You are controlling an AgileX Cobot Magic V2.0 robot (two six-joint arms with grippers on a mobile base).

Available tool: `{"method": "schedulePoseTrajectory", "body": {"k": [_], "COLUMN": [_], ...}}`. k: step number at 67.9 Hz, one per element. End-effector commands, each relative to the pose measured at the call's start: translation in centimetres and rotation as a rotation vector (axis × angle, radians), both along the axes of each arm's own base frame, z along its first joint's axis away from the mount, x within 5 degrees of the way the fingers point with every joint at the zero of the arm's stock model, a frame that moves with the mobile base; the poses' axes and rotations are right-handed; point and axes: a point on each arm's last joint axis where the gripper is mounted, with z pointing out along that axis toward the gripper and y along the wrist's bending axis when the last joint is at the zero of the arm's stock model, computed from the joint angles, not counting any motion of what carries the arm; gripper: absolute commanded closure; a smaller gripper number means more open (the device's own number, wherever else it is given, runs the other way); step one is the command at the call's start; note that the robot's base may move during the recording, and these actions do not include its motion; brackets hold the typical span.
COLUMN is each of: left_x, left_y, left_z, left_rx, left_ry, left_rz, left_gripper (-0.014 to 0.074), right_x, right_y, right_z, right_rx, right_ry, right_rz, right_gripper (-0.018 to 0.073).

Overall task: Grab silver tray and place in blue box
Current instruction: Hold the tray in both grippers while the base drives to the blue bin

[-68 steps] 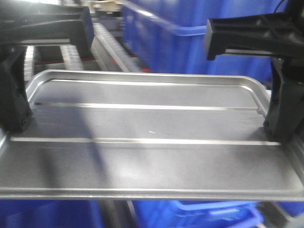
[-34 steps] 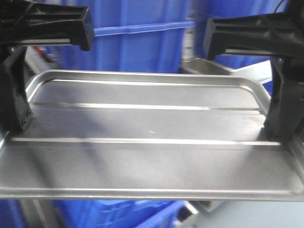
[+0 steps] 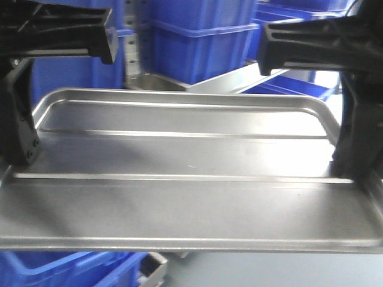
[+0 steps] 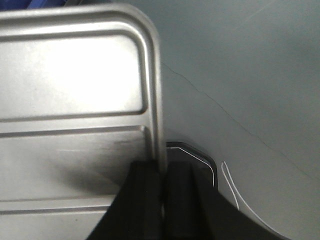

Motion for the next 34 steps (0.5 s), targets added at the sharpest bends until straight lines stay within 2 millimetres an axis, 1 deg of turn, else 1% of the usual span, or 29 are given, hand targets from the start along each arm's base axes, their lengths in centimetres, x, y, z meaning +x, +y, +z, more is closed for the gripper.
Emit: {"method": "schedulePoseTrajectory", "body": {"k": [1, 34], "left_x": [-0.26, -0.26], "left_y": [-0.21, -0.21], "left_z": [1.45, 1.45], "left_rx": [-0.071, -0.071], "left_ry": [-0.039, -0.039], "left_rz": [-0.028, -0.028], "left_gripper": [0.0697, 0.0697], "right_x": [0.29, 0.29], "right_y": [0.23, 0.22], "right_z": [1.79, 1.78], "right_rx": [0.073, 0.072], "right_ry": [-0.088, -0.087], "right_rz": [0.021, 0.021], "right_gripper": [0.0503, 0.0503]}}
